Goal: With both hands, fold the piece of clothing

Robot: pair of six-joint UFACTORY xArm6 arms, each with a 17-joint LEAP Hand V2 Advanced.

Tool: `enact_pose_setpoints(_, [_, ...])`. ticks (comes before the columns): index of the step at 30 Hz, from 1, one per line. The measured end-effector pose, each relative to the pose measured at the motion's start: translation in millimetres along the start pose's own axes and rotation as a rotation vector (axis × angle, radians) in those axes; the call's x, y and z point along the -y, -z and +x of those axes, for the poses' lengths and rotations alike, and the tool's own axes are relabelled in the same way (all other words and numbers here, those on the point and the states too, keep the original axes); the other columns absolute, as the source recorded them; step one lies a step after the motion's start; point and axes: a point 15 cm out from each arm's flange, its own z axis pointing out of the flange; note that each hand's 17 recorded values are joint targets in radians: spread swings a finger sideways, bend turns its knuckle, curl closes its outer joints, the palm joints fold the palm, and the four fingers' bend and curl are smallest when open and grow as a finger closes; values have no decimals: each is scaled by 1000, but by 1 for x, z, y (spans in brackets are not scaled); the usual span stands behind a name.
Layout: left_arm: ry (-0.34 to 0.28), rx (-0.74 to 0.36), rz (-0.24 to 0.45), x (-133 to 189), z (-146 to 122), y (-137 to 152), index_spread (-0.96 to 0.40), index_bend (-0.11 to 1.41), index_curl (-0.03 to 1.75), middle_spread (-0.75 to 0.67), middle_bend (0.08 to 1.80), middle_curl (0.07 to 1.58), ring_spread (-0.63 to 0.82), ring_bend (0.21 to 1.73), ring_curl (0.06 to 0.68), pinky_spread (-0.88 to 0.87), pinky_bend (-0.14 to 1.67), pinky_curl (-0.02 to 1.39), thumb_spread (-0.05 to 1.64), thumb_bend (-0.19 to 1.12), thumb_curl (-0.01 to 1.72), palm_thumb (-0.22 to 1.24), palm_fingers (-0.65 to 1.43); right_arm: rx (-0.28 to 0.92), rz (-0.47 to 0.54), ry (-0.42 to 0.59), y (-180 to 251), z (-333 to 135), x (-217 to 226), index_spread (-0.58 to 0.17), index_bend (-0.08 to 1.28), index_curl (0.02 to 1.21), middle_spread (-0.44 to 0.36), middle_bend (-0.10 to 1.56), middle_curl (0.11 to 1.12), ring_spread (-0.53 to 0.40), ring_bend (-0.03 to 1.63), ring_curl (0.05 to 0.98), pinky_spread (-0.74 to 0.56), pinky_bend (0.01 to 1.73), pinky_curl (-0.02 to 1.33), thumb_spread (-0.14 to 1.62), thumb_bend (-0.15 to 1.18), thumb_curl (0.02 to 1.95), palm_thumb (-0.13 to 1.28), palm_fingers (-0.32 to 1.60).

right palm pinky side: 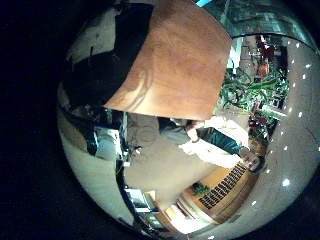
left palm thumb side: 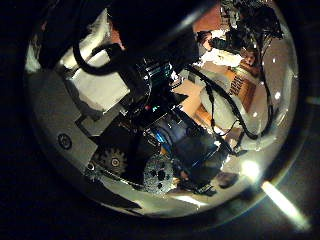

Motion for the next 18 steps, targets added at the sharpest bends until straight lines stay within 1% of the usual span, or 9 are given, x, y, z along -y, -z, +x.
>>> enact_pose_setpoints(1, [0, 0, 0, 1, 0, 1, -722, 277, 1473, -660, 866, 1138, -428, 1427, 530, -570, 1243, 720, 1093, -12, 677, 791, 1092, 5, -13, 0, -6, -1, -1, -412, 615, 872, -237, 983, 854, -269, 1305, 688, -387, 1271, 731, 1278, -64, 327, 462, 560])
enact_pose_setpoints(2, [2, -1, -1, 2, -1, 1, -722, 277, 1474, -660, 866, 1137, -428, 1426, 530, -570, 1243, 720, 1093, -11, 677, 791, 1093, 8, -26, 1, -11, -3, -2, -414, 590, 862, -237, 970, 847, -272, 1296, 679, -397, 1258, 719, 1270, -59, 323, 446, 530])
enact_pose_setpoints(3, [5, -2, 1, 3, -2, 2, -719, 275, 1478, -661, 866, 1136, -429, 1426, 530, -570, 1242, 719, 1093, -11, 678, 790, 1093, 12, -42, 5, -17, -5, -3, -414, 487, 826, -236, 898, 822, -276, 1271, 661, -416, 1243, 699, 1244, -50, 312, 406, 371])
enact_pose_setpoints(4, [6, -3, 1, 4, -3, 2, -718, 273, 1480, -661, 866, 1135, -426, 1425, 530, -570, 1242, 719, 1093, -11, 678, 790, 1094, 15, -54, 7, -22, -6, -5, -415, 468, 818, -236, 883, 814, -276, 1256, 650, -421, 1229, 688, 1229, -46, 305, 385, 361])
enact_pose_setpoints(6, [10, -5, 4, 8, -4, 5, -715, 269, 1480, -661, 869, 1135, -428, 1424, 530, -570, 1241, 718, 1092, -14, 677, 783, 1096, 18, -64, 10, -30, -9, -3, -405, 395, 774, -232, 846, 795, -267, 1221, 623, -400, 1174, 659, 1199, -39, 298, 353, 267])
enact_pose_setpoints(8, [13, -5, 10, 12, -6, 10, -711, 265, 1484, -662, 868, 1133, -426, 1424, 531, -571, 1241, 718, 1091, -13, 677, 781, 1095, 17, -58, 13, -38, -10, 1, -398, 374, 748, -229, 817, 777, -264, 1189, 600, -363, 1109, 630, 1178, -32, 295, 337, 230])
enact_pose_setpoints(13, [18, -6, 21, 19, -9, 17, -703, 260, 1492, -662, 871, 1130, -431, 1420, 530, -568, 1241, 716, 1091, -12, 678, 780, 1101, 19, -33, 6, -67, -23, 14, -380, 358, 712, -217, 774, 749, -250, 1135, 561, -294, 1030, 577, 1145, -25, 291, 326, 249])
enact_pose_setpoints(18, [21, -11, 36, 29, -12, 29, -695, 255, 1497, -661, 872, 1128, -432, 1419, 530, -565, 1243, 715, 1091, -12, 679, 780, 1101, 19, -52, -5, -86, -35, 18, -352, 344, 698, -203, 753, 733, -241, 1109, 548, -228, 954, 544, 1128, -23, 289, 322, 230])
